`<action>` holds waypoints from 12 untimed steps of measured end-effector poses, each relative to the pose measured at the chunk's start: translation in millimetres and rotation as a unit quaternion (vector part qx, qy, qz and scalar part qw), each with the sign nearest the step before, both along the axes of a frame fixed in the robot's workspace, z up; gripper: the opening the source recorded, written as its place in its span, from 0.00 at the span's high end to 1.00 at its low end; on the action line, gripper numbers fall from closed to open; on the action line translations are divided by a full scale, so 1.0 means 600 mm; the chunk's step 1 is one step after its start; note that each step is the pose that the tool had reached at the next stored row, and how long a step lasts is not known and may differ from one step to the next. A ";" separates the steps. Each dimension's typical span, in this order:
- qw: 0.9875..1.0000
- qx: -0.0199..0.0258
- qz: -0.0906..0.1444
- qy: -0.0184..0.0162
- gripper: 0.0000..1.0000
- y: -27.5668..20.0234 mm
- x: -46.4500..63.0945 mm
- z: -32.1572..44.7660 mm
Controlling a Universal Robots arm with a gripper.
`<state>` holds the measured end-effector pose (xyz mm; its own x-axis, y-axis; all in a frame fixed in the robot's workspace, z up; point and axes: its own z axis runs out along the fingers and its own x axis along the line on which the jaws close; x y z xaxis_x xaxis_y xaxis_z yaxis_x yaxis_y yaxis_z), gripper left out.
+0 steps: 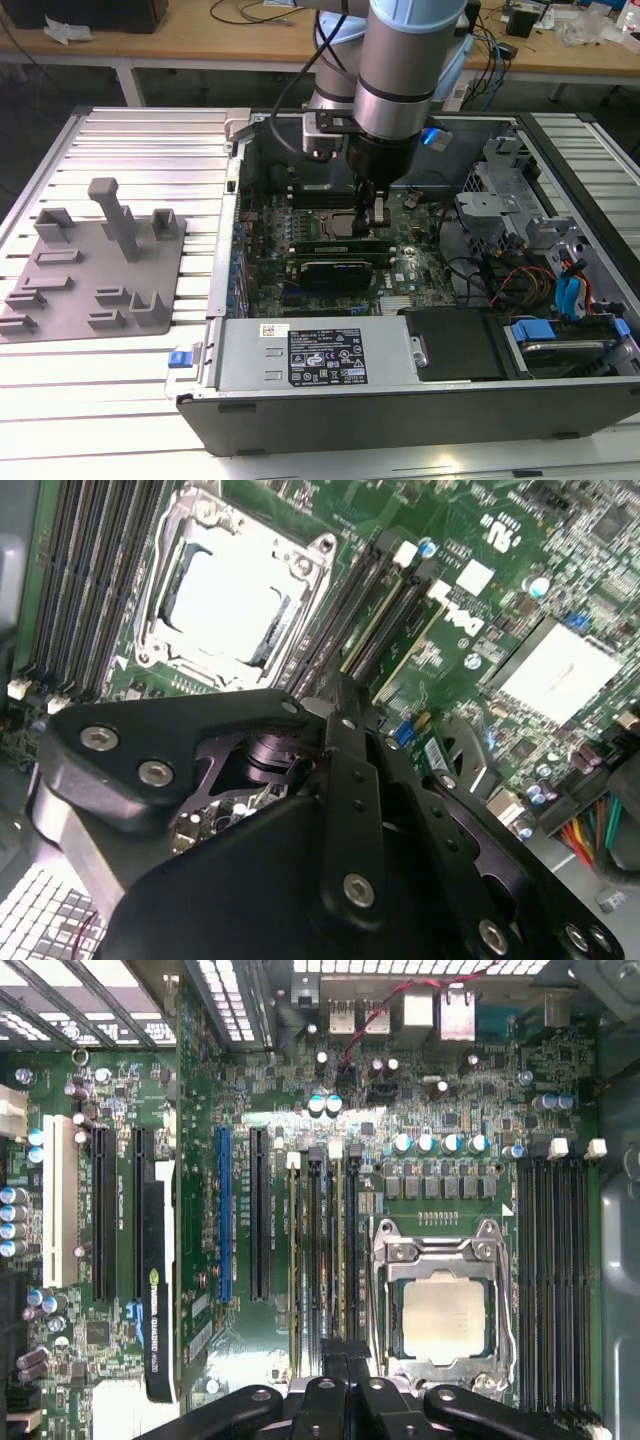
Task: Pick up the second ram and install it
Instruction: 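Press down the second ram until it locks into place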
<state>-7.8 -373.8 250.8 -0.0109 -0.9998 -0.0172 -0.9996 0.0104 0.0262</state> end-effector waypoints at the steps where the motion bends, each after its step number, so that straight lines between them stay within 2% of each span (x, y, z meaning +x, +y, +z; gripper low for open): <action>1: 1.000 0.000 0.000 0.000 0.92 0.0000 0.007 0.000; 6: 1.000 0.000 0.000 0.000 0.92 0.0001 0.041 -0.001; 10: 1.000 0.000 0.000 0.000 0.92 0.0000 0.056 -0.001; 12: 1.000 0.000 0.000 0.000 0.92 -0.0001 0.058 -0.003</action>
<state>27.2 -373.8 249.2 -0.0109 -0.9998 -0.0176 -0.9996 0.0104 0.0263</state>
